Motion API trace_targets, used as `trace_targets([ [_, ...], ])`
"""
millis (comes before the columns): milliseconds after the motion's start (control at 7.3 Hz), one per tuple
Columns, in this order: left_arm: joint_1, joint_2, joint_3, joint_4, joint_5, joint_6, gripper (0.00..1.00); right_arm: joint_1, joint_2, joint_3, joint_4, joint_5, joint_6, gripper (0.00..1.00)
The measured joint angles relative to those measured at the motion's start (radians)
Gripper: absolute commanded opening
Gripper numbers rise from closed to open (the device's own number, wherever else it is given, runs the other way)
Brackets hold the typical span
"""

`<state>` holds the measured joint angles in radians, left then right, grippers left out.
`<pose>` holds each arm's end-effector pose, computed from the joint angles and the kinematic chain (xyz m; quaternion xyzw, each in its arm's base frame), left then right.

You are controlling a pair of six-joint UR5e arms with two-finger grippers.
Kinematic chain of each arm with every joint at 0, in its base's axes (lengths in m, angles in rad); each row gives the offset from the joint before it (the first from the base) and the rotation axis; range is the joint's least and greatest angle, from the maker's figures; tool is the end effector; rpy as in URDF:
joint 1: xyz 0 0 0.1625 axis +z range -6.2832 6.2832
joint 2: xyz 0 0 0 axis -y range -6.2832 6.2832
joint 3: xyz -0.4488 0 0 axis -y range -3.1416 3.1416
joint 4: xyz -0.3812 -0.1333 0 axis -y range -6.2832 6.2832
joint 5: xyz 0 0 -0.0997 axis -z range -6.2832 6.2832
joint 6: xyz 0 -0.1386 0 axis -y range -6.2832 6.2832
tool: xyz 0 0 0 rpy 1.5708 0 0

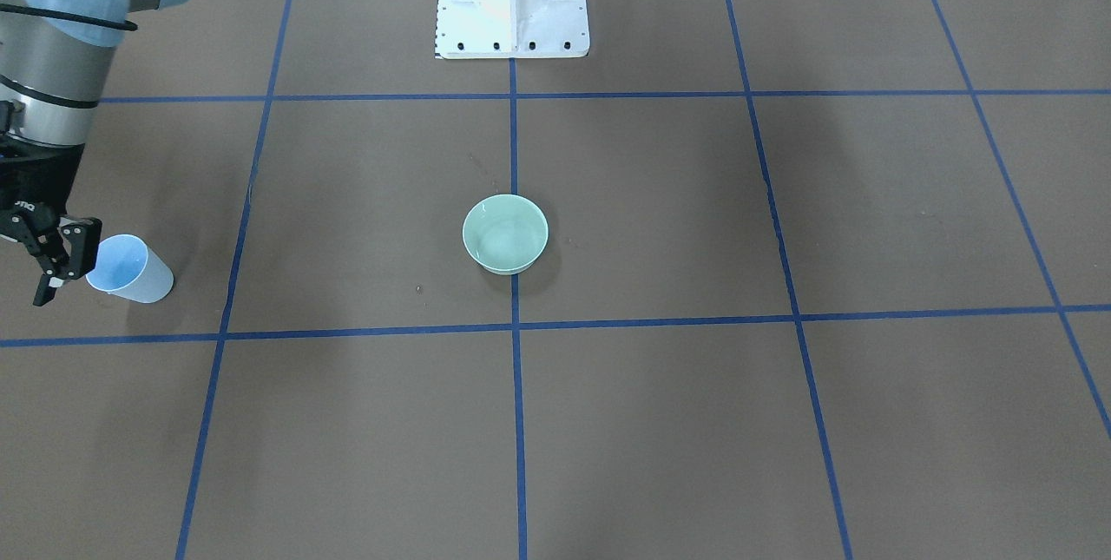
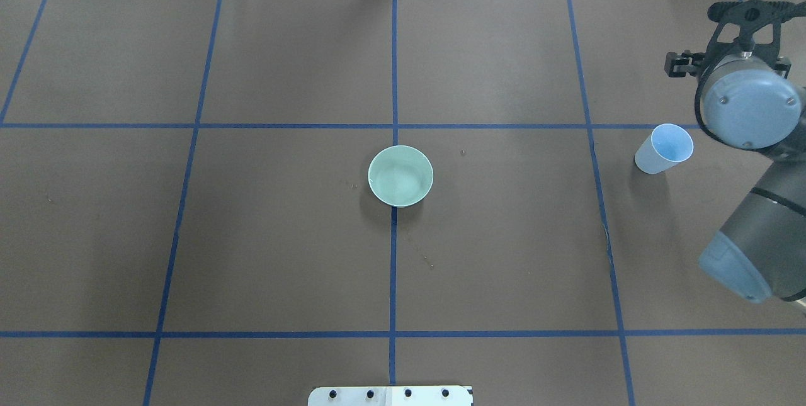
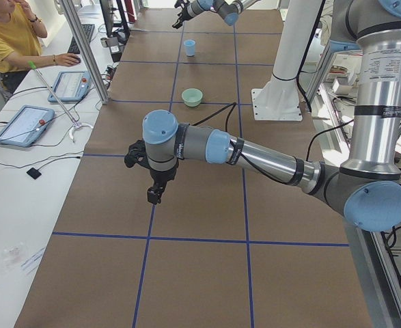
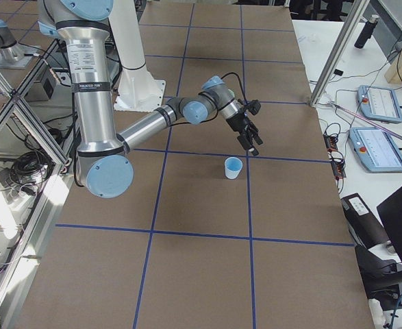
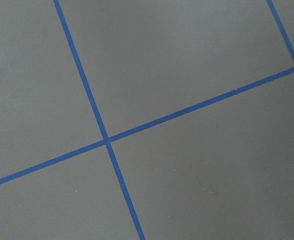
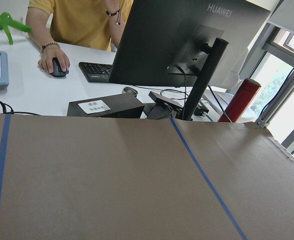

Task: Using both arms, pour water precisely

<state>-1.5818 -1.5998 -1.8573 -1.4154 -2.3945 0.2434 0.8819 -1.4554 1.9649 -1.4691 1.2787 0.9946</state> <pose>-0.0370 -0.4885 0.5699 0.1233 0.3865 0.1377 0.9036 -0.2110 -0.5287 0.4739 0.3018 -0.1295 0.1869 0.9258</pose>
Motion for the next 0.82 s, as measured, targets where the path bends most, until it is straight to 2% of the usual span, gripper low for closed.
trace_targets([
  [274, 0.001, -0.006, -0.042, -0.003, 0.002, -0.117, 1.00, 0.212, 0.001, -0.002, 0.009, 0.302, -0.304, 0.99],
  [548, 0.012, -0.025, -0.066, -0.006, 0.004, -0.228, 1.00, 0.426, 0.001, -0.053, 0.006, 0.591, -0.604, 0.99],
  [821, 0.063, -0.063, -0.086, -0.009, 0.007, -0.355, 1.00, 0.586, -0.001, -0.131, -0.018, 0.785, -0.908, 0.99],
])
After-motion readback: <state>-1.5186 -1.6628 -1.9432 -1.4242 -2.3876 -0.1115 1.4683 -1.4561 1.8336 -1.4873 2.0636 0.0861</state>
